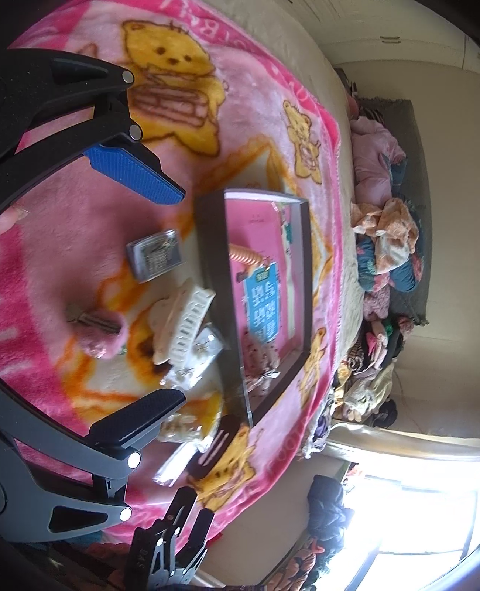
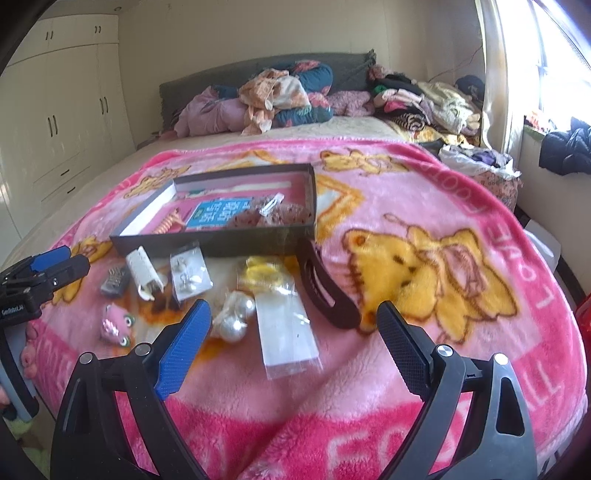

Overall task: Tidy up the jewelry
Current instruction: 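Grasp the pink pom-pom clip with the left tool while the right tool grasps the clear plastic sleeve, then carry the pom-pom clip and plastic sleeve over the grey box with both tools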

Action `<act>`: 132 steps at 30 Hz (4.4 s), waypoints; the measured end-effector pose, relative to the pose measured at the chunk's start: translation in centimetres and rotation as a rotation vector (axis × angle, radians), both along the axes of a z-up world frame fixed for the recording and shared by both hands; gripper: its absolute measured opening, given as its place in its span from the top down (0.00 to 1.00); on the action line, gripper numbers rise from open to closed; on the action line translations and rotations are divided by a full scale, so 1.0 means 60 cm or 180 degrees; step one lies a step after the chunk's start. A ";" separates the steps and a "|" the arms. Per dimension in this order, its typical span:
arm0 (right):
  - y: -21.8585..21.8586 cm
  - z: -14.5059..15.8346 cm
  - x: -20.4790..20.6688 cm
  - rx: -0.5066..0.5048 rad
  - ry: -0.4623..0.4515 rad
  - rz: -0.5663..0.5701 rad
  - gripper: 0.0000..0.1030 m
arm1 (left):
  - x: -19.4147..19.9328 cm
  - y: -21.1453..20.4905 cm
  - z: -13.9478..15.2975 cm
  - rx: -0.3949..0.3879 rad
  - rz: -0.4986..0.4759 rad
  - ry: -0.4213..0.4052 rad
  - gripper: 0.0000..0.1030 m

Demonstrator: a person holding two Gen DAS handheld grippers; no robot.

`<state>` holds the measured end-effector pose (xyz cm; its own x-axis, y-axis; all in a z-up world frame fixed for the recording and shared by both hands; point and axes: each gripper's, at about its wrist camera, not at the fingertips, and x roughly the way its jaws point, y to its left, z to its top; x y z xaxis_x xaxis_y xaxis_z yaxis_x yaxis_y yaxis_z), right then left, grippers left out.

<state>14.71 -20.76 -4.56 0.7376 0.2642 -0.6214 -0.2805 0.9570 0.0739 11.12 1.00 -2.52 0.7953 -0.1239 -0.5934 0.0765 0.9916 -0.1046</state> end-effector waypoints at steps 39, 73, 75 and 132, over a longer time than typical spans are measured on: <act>0.029 -0.070 0.060 -0.0229 0.0569 0.0186 0.62 | 0.018 -0.060 -0.095 -0.0180 -0.0401 0.0616 0.66; 0.043 0.011 0.039 0.0138 0.0317 0.0286 0.62 | 0.046 -0.007 -0.015 -0.0259 -0.0303 0.0207 0.78; 0.054 0.014 0.047 0.0121 0.0306 0.0319 0.62 | 0.054 -0.001 -0.011 -0.0257 -0.0274 0.0182 0.78; 0.095 -0.003 0.299 0.0002 0.0442 0.0165 0.62 | 0.271 -0.035 -0.047 -0.0131 -0.0440 0.0451 0.78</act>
<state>32.63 -15.05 -4.72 0.6300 0.3001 -0.7163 -0.3166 0.9414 0.1159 27.35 -1.08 -5.33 0.6780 -0.2525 -0.6904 0.1932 0.9673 -0.1641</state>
